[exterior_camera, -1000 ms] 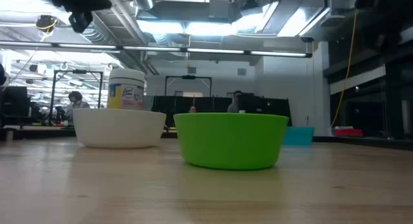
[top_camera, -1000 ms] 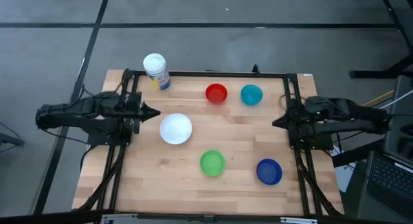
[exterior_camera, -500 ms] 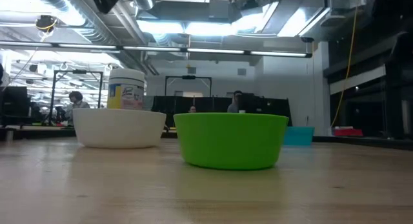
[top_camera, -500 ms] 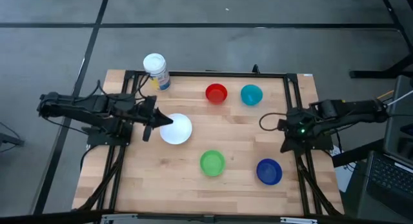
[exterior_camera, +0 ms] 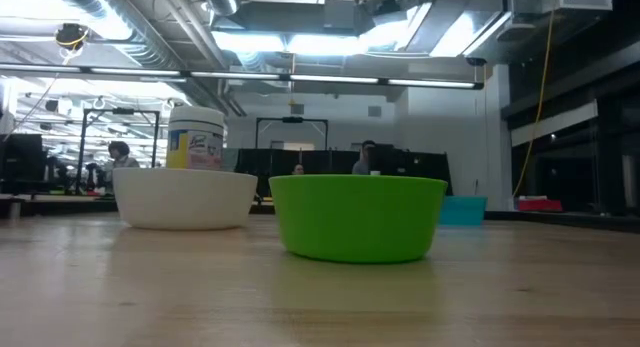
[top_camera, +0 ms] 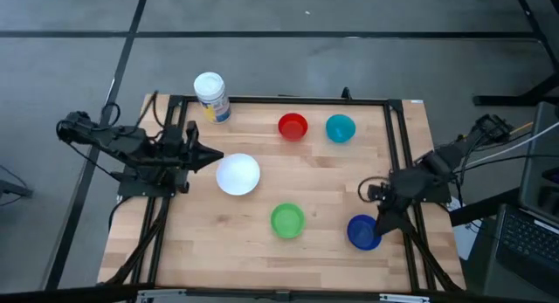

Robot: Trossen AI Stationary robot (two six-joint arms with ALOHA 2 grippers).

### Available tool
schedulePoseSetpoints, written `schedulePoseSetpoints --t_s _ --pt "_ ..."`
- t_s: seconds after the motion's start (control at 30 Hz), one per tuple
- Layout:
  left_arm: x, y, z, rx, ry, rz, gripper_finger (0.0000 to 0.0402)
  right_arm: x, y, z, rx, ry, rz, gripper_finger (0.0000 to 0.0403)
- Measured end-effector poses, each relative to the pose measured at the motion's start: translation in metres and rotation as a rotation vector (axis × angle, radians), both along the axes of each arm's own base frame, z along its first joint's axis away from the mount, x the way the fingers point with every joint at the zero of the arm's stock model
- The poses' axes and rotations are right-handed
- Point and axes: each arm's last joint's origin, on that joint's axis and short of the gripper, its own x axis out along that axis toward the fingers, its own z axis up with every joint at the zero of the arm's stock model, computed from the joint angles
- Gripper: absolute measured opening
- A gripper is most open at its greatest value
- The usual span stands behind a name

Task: Nest bowls inside each other
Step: Stack the dark blue bowl on the white bowl

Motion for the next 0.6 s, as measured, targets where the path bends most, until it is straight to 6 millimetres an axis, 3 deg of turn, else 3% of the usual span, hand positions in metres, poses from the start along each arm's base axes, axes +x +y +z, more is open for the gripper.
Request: schedulePoseSetpoints --t_s 0.13,0.27,0.47,0.6 --pt "-0.003 -0.006 0.023 0.076 -0.007 0.026 0.0008 0.012 0.023 0.004 -0.138 -0.055 0.073 0.0112" --pt "-0.003 -0.01 0.034 0.123 0.038 0.048 0.0008 0.022 0.034 -0.006 -0.355 -0.04 0.232 0.0105" --pt "0.0 -0.013 0.036 0.11 0.051 0.052 0.0008 0.025 0.027 -0.027 -0.698 -0.022 0.378 0.0098" --pt "0.004 -0.017 0.033 0.091 0.063 0.047 0.0008 0.032 0.02 -0.028 -0.796 -0.086 0.375 0.0104"
